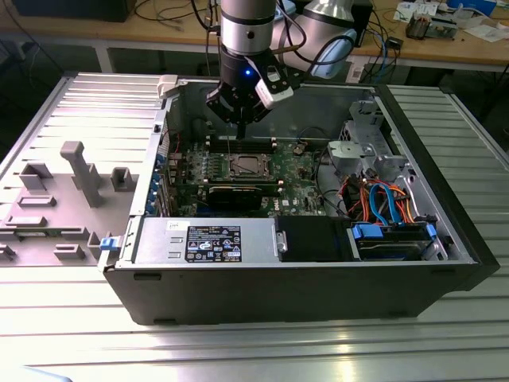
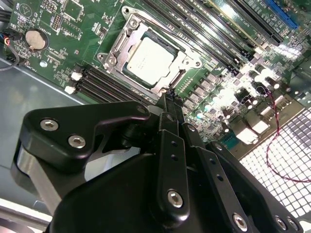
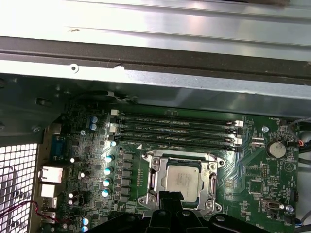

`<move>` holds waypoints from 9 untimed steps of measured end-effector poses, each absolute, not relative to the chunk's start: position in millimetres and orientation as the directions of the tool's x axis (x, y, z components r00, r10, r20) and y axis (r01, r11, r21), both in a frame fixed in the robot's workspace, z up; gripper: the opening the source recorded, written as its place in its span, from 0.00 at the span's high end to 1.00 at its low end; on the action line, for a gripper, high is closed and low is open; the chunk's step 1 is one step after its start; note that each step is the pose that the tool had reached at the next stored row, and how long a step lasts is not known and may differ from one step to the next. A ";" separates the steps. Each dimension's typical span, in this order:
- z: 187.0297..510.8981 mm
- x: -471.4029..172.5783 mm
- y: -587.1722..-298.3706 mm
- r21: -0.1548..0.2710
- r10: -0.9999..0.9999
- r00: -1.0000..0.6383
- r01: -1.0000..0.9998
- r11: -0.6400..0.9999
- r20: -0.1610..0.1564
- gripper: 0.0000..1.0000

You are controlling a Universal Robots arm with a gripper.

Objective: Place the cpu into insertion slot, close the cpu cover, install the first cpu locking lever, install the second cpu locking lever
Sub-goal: 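Install the first cpu locking lever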

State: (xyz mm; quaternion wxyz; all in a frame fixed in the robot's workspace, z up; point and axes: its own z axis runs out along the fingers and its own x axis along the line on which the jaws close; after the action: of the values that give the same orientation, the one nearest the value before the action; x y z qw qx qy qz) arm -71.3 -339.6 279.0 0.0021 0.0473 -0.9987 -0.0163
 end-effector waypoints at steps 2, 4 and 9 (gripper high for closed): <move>279.1 -71.6 -339.7 0.033 -0.107 -0.994 -0.107 0.994 0.003 0.89; 279.0 -72.1 -339.7 0.033 -0.128 -0.992 -0.128 0.991 0.003 0.89; 278.3 -73.5 -339.7 0.032 -0.131 -0.991 -0.130 0.991 0.003 0.89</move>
State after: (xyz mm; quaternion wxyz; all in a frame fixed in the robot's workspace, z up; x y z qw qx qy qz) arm -73.5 -339.7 278.3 0.0024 0.0654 -0.9977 -0.0161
